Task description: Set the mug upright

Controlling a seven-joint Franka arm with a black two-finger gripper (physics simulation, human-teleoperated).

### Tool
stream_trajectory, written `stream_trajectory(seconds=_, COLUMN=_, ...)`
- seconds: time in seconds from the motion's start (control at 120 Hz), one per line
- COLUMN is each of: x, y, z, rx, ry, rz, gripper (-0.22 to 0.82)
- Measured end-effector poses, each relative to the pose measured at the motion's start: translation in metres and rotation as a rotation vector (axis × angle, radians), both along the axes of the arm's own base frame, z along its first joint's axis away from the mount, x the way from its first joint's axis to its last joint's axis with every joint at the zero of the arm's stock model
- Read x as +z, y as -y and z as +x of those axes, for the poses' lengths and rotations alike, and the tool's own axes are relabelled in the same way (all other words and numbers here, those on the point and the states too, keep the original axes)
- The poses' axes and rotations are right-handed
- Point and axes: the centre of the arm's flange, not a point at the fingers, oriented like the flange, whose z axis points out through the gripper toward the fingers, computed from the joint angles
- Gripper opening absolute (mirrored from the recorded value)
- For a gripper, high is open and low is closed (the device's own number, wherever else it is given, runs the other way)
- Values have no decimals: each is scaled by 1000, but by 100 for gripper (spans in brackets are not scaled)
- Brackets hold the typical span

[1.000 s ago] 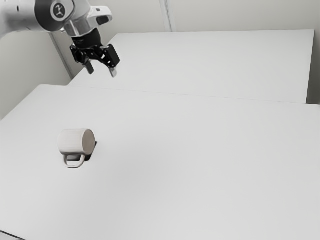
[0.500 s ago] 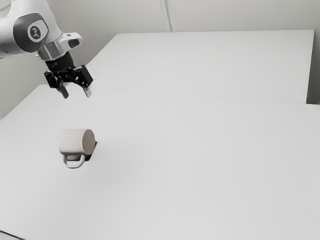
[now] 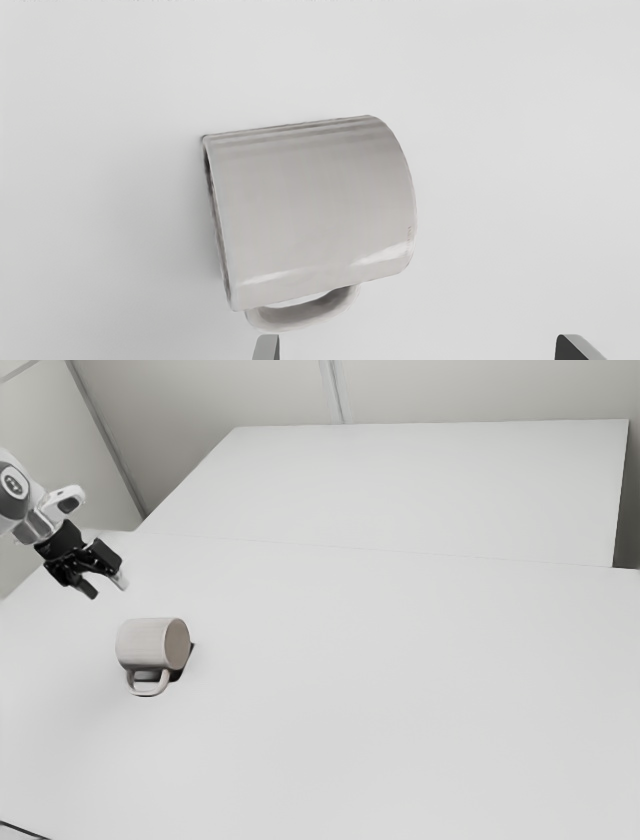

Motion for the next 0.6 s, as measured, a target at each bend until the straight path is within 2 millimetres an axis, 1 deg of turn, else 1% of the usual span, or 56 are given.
stream_trajectory(seconds=0.1, x=-21, y=-21, z=-1, rx=-34, ry=25, rz=-39, gripper=60)
stream_trajectory(seconds=0.217, x=-61, y=-58, z=-5, rx=-43, ry=10, rz=-99, gripper=60)
stream_trajectory(seconds=0.35, x=-93, y=-89, z=-8, rx=-77, ry=29, rz=-191, gripper=60)
stream_trajectory(seconds=0.492, x=-118, y=-110, z=-9, rx=-134, ry=61, rz=-283, gripper=60)
stream_trajectory(seconds=0.6, x=-135, y=-116, z=-7, rx=-181, ry=97, rz=-356, gripper=60)
